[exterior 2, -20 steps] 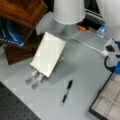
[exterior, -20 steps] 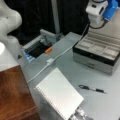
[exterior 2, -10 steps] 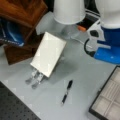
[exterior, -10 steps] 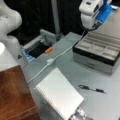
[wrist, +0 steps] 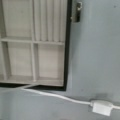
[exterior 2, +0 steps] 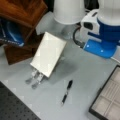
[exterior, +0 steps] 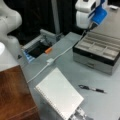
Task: Open the box. Pick up the pen. Place the pen in the box. Pick up the book. Place the book on the shelf.
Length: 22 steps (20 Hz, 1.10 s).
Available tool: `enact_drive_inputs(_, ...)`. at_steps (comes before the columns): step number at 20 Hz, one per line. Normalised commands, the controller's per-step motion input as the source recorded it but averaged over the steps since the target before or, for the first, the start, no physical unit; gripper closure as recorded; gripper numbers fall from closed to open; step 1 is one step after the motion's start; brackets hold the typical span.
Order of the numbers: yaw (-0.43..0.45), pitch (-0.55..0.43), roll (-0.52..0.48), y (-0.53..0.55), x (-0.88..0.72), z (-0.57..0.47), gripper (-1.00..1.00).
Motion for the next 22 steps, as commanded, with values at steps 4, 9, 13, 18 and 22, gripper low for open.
enact_drive_inputs(4,0.179,-0.032,-0.243,-0.46,-0.03,-0.18,-1.0)
enact_drive_inputs(9,0.17,-0.049,-0.079,-0.42,0.01,-0.15,-1.0)
enact_drive_inputs(13,0.286,-0.067,-0.04,-0.26,0.01,-0.13,-1.0)
enact_drive_inputs(18,0.445,-0.087,-0.05,-0.19,0.02,-0.2,-1.0)
enact_drive_inputs(22,0.348,-0.083,-0.037,-0.22,0.06,-0.24,-1.0)
